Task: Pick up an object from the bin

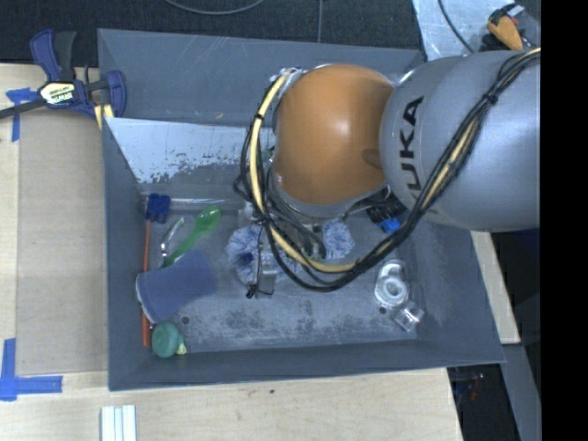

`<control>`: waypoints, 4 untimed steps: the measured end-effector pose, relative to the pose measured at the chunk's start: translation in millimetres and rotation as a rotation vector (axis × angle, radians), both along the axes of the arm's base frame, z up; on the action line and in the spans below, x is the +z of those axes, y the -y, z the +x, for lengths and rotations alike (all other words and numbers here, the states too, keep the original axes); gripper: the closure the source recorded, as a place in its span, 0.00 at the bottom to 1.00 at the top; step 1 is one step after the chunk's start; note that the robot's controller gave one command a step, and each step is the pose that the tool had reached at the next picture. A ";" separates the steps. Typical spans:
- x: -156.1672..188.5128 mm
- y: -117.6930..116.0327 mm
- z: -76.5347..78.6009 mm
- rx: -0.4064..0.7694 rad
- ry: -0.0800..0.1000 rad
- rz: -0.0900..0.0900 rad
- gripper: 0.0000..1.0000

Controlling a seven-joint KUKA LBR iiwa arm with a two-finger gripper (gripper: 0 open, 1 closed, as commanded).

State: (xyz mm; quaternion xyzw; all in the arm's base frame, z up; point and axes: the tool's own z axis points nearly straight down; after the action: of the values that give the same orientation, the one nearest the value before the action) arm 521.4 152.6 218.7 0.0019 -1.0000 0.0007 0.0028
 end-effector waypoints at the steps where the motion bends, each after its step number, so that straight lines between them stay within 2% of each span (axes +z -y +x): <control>1: 4.9 0.9 1.7 -0.006 0.009 0.002 0.00; 2: -118.4 75.4 82.8 0.323 0.015 0.002 0.00; 3: -147.5 34.9 53.1 0.248 0.015 0.005 0.00; 4: -147.2 87.5 76.4 0.350 0.018 -0.001 0.00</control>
Offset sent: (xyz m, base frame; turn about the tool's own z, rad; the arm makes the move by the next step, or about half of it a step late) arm 0.0990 -0.0924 -0.1487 -0.3952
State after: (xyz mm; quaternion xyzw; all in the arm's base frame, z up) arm 597.8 65.1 71.6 0.1758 -0.9844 0.0015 -0.0063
